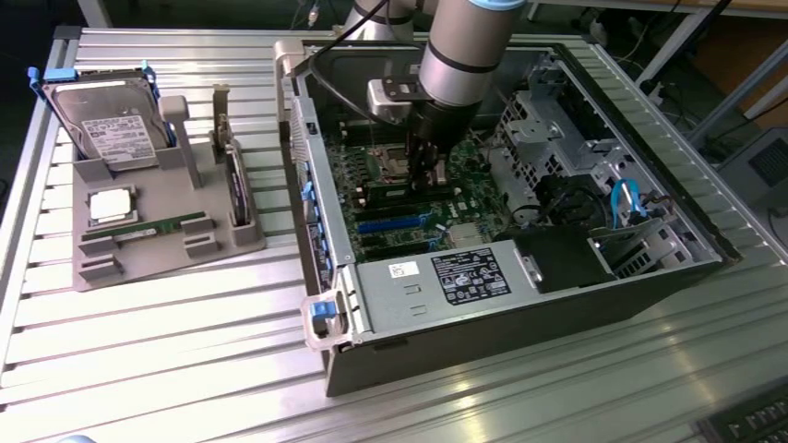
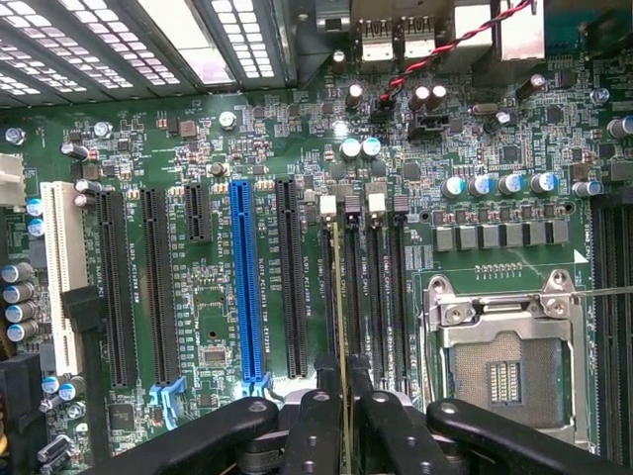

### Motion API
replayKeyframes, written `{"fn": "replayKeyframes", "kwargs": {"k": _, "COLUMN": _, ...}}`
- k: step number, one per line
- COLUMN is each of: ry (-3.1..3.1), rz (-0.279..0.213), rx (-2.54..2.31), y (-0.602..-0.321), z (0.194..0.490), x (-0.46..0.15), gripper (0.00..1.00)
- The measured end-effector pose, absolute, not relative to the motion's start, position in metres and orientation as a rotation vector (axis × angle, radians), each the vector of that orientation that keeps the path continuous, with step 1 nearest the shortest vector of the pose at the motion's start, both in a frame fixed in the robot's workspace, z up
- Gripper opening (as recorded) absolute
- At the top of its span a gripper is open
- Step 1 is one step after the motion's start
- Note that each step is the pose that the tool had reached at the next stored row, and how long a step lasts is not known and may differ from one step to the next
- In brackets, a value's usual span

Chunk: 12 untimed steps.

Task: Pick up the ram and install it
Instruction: 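Insert the ram into the slot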

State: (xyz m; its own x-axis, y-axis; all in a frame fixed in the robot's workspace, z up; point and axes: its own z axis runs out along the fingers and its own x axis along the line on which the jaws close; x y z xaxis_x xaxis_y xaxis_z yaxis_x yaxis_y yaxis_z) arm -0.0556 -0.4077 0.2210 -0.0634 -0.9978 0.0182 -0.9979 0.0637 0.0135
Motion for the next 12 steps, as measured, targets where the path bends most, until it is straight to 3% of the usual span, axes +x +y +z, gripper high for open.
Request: {"fn": "replayKeyframes", "kwargs": {"k": 12, "ry": -2.273, "rz": 0.005, "rx": 2.134, "y": -0.4077, "z": 0.2185, "x": -0.0554, "gripper": 0.14}}
